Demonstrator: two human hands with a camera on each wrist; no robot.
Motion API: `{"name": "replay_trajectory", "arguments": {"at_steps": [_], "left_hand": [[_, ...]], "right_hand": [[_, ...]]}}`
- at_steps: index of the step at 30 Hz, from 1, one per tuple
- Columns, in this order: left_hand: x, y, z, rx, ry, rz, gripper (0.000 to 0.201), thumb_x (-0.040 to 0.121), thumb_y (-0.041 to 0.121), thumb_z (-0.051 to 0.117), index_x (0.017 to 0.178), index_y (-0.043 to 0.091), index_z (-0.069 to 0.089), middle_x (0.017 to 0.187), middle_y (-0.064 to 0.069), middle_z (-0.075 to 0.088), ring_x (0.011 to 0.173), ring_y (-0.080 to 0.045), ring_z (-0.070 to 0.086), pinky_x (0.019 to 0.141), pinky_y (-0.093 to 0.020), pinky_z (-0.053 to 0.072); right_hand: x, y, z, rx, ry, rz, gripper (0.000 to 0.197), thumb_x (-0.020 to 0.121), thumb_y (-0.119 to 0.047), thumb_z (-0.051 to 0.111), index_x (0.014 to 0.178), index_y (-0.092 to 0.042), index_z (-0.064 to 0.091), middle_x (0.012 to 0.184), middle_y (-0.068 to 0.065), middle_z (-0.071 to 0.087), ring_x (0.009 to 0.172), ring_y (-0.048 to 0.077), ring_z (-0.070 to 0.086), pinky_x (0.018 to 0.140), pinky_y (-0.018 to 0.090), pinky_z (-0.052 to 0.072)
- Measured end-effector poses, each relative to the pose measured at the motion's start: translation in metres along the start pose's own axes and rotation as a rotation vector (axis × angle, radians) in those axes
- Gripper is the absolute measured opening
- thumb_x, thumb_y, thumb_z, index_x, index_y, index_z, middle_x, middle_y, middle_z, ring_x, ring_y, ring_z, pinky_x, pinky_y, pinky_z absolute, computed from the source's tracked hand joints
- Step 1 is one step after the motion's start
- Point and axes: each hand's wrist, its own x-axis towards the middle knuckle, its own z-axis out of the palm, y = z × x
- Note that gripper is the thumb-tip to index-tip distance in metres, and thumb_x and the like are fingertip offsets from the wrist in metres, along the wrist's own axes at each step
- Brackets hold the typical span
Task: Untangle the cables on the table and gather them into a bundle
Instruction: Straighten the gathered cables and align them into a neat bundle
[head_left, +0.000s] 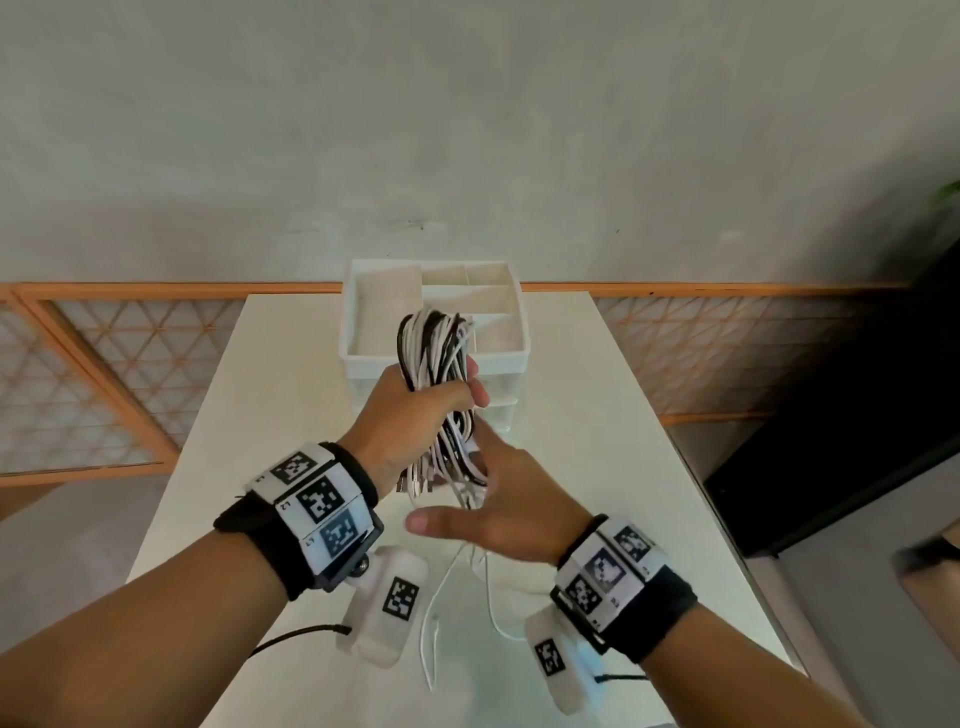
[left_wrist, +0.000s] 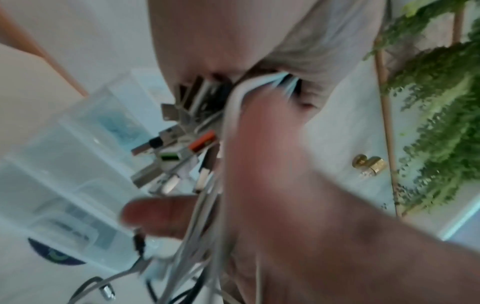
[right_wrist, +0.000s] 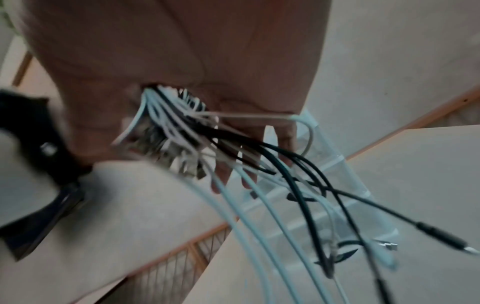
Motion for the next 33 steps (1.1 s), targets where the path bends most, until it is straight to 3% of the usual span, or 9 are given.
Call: {"name": "replay_trajectory", "arguments": {"at_steps": [1,3,7,12,16,20,25,29,33], "left_hand": [[0.000,0.001,0.002,0.010,0.008,0.023,0.020,0.060,0.019,0.067,0.080,0.019,0.072,0.092,-0.013,0.070,0.084,-0.022,0.062,0.078,-0.043,0.053],[0.001,0.001,0.002,0.010,0.025,0.064,0.022,0.061,0.016,0.066,0.082,0.016,0.070,0.092,-0.014,0.069,0.082,-0.021,0.061,0.070,-0.034,0.053],[0.004,0.001,-0.011,-0.074,0.063,0.108,0.020,0.071,0.005,0.062,0.088,0.014,0.067,0.086,-0.014,0.069,0.087,-0.035,0.063,0.065,-0.031,0.055],[0.004,0.009,-0.018,-0.062,0.076,0.120,0.018,0.070,0.007,0.060,0.083,0.016,0.069,0.080,-0.011,0.069,0.101,-0.048,0.065,0.078,-0.042,0.052],[0.005,0.020,-0.030,-0.067,0.132,0.162,0.019,0.072,0.003,0.057,0.087,0.012,0.064,0.073,-0.009,0.067,0.086,-0.039,0.069,0.082,-0.048,0.052],[0.000,0.018,-0.027,0.034,0.163,0.197,0.020,0.070,0.008,0.060,0.074,0.025,0.069,0.074,-0.010,0.068,0.094,-0.046,0.067,0.095,-0.059,0.049],[-0.002,0.013,-0.026,0.076,0.167,0.183,0.016,0.071,0.009,0.058,0.081,0.018,0.065,0.073,-0.012,0.068,0.096,-0.046,0.065,0.096,-0.062,0.048],[-0.002,0.011,-0.012,0.130,0.167,0.187,0.012,0.067,0.015,0.059,0.074,0.022,0.066,0.083,-0.019,0.068,0.094,-0.045,0.064,0.094,-0.061,0.049],[-0.004,0.004,0.003,0.201,0.179,0.213,0.013,0.066,0.024,0.057,0.076,0.021,0.064,0.089,-0.015,0.070,0.085,-0.031,0.067,0.084,-0.047,0.056]], "right_hand": [[0.001,0.001,0.008,-0.035,0.032,-0.004,0.070,0.072,-0.048,0.084,0.131,-0.029,0.052,0.109,-0.012,0.072,0.096,0.002,0.069,0.093,0.036,0.056],[0.004,0.004,0.012,-0.145,0.114,0.015,0.027,0.074,-0.037,0.076,0.088,-0.016,0.065,0.076,0.001,0.073,0.071,0.015,0.071,0.074,0.043,0.060],[0.003,0.012,-0.005,-0.121,0.102,0.160,0.022,0.080,-0.026,0.068,0.069,-0.007,0.070,0.064,0.005,0.074,0.048,0.010,0.063,0.065,0.039,0.062],[-0.005,0.007,-0.013,-0.120,0.105,0.036,0.036,0.085,-0.028,0.073,0.058,-0.008,0.062,0.056,0.008,0.067,0.047,0.014,0.065,0.046,0.021,0.045],[0.000,0.029,-0.021,-0.144,0.136,0.082,0.035,0.088,-0.035,0.071,0.068,-0.007,0.067,0.059,0.001,0.071,0.056,0.009,0.070,0.057,0.021,0.049],[0.004,0.046,-0.025,-0.222,0.115,0.175,0.040,0.094,-0.044,0.060,0.064,-0.018,0.067,0.057,-0.007,0.067,0.055,0.002,0.061,0.060,0.015,0.046],[0.004,0.044,-0.035,-0.278,0.156,0.087,0.015,0.087,-0.035,0.068,0.086,-0.020,0.066,0.071,0.002,0.073,0.064,0.011,0.066,0.071,0.028,0.051],[0.006,0.011,-0.023,-0.205,0.020,-0.013,0.054,0.073,-0.044,0.082,0.116,-0.034,0.052,0.080,-0.004,0.072,0.065,0.007,0.066,0.071,0.029,0.054],[0.017,0.003,-0.002,-0.322,0.129,-0.068,0.048,0.069,-0.074,0.066,0.090,-0.031,0.054,0.066,-0.010,0.061,0.067,0.010,0.061,0.066,0.033,0.051]]}}
